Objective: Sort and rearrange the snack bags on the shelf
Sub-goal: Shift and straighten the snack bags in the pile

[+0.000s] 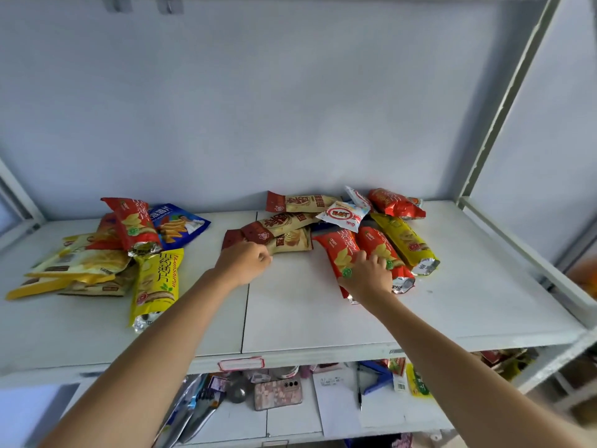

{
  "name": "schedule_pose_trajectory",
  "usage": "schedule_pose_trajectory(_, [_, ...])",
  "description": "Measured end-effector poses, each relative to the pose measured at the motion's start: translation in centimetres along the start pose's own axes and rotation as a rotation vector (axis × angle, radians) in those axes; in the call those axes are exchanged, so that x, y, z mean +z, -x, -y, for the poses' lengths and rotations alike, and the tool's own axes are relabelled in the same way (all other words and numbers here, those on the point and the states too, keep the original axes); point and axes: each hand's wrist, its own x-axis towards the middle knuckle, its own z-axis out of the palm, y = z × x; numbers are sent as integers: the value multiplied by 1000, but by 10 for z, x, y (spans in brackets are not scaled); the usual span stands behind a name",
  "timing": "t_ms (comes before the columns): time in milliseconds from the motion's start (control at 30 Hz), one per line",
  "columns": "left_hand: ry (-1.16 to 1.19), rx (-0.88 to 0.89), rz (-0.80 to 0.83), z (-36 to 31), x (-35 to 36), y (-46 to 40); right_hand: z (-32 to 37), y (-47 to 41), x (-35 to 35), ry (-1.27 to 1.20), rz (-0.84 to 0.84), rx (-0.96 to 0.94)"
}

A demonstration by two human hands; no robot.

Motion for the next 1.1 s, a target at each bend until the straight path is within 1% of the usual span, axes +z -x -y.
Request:
schedule_pose_trajectory(100, [15, 0, 10, 2, -3, 19, -3, 25, -7, -136, -57, 36])
schedule_pose_trajectory(167, [48, 2, 18, 0, -3, 31, -5, 44, -10, -270, -83, 36])
schedule_pose_trajectory(267, [178, -19, 45, -9, -1, 48, -7, 73, -13, -454, -117, -28])
schedule_pose_trajectory(333, [349, -30, 46, -20, -3, 57, -7, 92, -14, -520, -161, -81])
schedule_pose_trajectory(433, [738, -63, 60, -43, -15, 66, -5, 116, -18, -614, -221, -131])
schedule_pose_trajectory(533, [1087, -76, 67, -64, -28, 72, -2, 135, -24, -672, -215, -180])
schedule_pose_trajectory(667, [1363, -92, 48, -85, -39, 72, -3, 151, -33, -675, -216, -273])
schedule_pose_trajectory(767, [1444, -112, 7, -95, -45, 71, -8, 156, -39, -695, -205, -302])
schedule_pose_trajectory(933, [1436, -119, -74, -116, -52, 74, -25, 159, -55, -754, -134, -332])
schedule_pose_trajectory(1033, [1429, -98, -113, -134, -60, 73, -36, 157, -68, -796, -163, -333])
schedule_pose_trajectory(1100, [1429, -72, -135, -144, -63, 74, -41, 156, -77, -875, -186, -320])
